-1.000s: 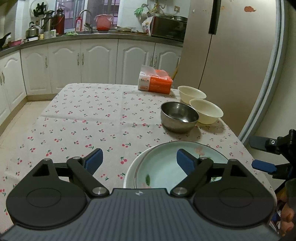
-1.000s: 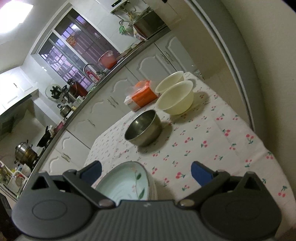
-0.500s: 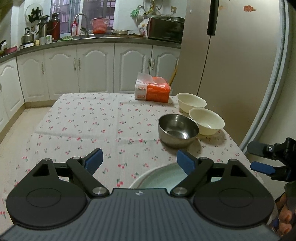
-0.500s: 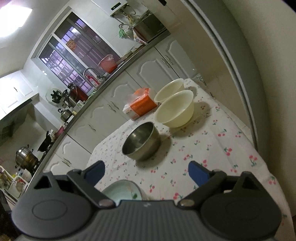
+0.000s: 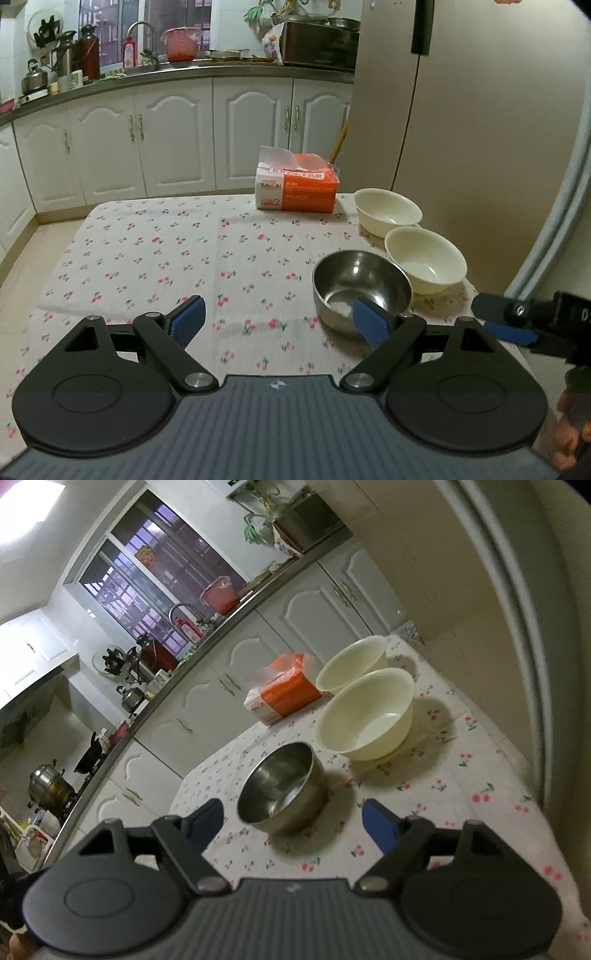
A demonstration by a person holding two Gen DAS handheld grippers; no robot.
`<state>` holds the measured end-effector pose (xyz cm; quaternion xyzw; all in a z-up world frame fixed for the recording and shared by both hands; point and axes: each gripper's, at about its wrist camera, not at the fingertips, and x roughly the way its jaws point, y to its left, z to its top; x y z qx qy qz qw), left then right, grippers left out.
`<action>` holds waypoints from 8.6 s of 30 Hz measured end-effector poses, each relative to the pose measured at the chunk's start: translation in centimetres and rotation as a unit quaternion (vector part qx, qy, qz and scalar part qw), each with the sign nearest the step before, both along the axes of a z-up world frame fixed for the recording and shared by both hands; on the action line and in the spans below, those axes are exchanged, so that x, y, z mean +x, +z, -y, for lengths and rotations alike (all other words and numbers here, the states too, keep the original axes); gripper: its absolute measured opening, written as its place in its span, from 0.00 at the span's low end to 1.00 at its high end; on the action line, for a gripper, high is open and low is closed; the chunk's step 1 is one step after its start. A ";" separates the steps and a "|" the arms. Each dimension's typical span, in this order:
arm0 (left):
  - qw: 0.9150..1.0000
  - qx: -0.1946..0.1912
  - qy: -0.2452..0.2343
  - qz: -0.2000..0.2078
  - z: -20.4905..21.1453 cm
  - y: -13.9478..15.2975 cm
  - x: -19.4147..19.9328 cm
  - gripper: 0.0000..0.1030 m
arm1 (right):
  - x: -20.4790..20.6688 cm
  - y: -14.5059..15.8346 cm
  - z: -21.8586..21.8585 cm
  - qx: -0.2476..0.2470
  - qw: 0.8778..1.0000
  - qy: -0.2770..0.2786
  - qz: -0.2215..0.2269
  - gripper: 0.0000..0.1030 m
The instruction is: Organize plates and bowls
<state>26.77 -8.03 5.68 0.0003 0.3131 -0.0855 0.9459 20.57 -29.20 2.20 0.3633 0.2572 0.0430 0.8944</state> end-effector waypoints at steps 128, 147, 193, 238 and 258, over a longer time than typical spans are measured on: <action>0.957 -0.201 0.200 -0.068 -19.2 -6.1 -10.5 0.27 | 0.7 -0.2 -24.8 0.033 0.948 0.312 -0.046 0.64; 0.985 -0.098 0.142 0.020 -13.1 -0.1 -13.0 0.53 | -6.2 4.4 -15.0 0.040 0.977 0.205 0.053 0.90; 0.993 -0.072 0.004 -0.097 2.0 -6.6 -6.8 0.87 | -7.7 -3.0 -3.5 0.154 0.985 0.072 -0.010 1.00; 0.994 -0.037 -0.065 -0.081 6.3 -4.3 -3.0 0.90 | -8.6 0.4 2.7 0.028 0.999 -0.024 0.005 0.99; 0.995 -0.044 -0.072 -0.054 13.4 -1.5 13.1 0.68 | 3.1 -0.7 6.5 0.002 0.999 -0.044 -0.008 0.51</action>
